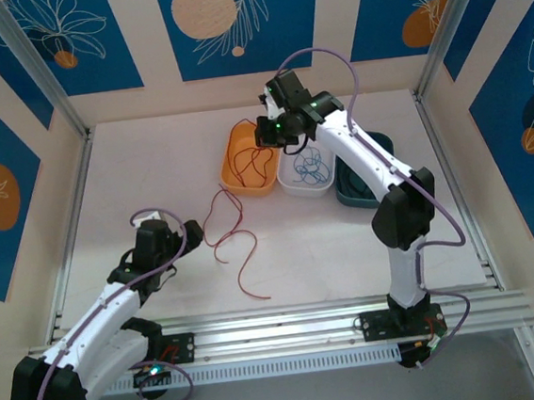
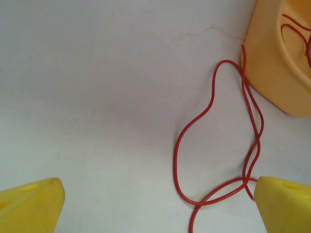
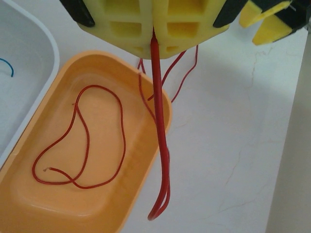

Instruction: Untangle the cables

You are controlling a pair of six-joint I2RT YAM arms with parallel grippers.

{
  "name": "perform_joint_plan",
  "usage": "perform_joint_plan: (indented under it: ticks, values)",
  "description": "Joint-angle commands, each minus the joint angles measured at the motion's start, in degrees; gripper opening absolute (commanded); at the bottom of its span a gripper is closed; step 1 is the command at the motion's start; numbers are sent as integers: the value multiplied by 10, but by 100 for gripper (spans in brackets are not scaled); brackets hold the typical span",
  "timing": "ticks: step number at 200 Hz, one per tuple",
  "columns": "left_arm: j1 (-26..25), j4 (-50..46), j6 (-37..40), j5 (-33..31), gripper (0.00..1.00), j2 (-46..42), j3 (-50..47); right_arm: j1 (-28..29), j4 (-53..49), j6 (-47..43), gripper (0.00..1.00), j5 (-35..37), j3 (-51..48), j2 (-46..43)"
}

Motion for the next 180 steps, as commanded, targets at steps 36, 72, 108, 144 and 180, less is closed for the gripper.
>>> perform_joint_plan:
  ticks: [36, 72, 108, 144, 180]
  values:
    - [6, -22, 3, -14, 100, -8, 15, -18, -47, 31, 2, 13, 72, 82]
    - [5, -27, 4, -14, 100, -11, 15, -18, -64, 35, 2, 39, 95, 125]
    - [6, -27, 2, -15, 100, -18, 10, -17, -68, 41, 2, 79, 97, 143]
    - [6, -30, 2, -14, 100, -19, 10, -15, -73, 49, 2, 92, 109, 170]
    - [6, -34, 2, -14, 100, -25, 7, -8, -84, 44, 2, 106, 140, 201]
